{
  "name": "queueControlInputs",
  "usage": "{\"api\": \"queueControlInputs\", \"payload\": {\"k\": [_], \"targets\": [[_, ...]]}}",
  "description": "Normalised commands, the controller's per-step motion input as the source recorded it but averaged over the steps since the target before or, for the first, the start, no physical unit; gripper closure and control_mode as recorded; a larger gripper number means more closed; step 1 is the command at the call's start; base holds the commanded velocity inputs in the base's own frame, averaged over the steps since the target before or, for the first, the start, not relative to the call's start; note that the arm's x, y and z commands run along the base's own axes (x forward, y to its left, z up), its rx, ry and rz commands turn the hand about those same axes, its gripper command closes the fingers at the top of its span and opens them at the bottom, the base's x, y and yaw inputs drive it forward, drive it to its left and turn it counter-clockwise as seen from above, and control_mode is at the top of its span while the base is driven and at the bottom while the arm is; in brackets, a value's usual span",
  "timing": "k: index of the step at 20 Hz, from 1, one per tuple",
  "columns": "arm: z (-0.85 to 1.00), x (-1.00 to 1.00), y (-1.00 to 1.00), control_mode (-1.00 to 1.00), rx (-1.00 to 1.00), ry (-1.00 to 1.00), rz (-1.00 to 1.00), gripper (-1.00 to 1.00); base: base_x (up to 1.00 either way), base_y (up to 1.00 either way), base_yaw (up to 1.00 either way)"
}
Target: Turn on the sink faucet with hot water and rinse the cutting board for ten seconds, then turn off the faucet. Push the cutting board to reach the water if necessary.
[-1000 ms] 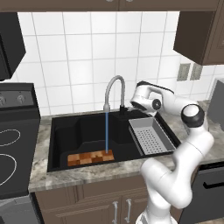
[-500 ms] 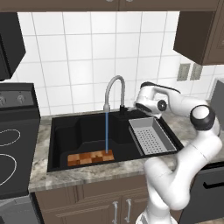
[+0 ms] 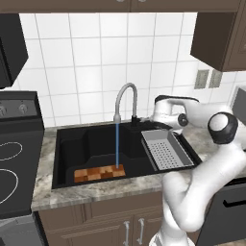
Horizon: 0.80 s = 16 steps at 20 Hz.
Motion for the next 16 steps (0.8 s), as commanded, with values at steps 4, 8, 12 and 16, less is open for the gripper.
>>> {"api": "queueControlInputs", "payload": {"k": [4, 8, 12, 16], "targets": [[0.00, 0.00, 0.00, -1.00, 0.00, 0.00, 0.13, -1.00, 0.00, 0.00, 0.00], [0.00, 0.00, 0.00, -1.00, 0.00, 0.01, 0.21, -1.00, 0.00, 0.00, 0.00], [0.00, 0.00, 0.00, -1.00, 0.00, 0.00, 0.27, -1.00, 0.00, 0.00, 0.00], [0.01, 0.00, 0.00, -1.00, 0.00, 0.00, 0.22, -1.00, 0.00, 0.00, 0.00]]}}
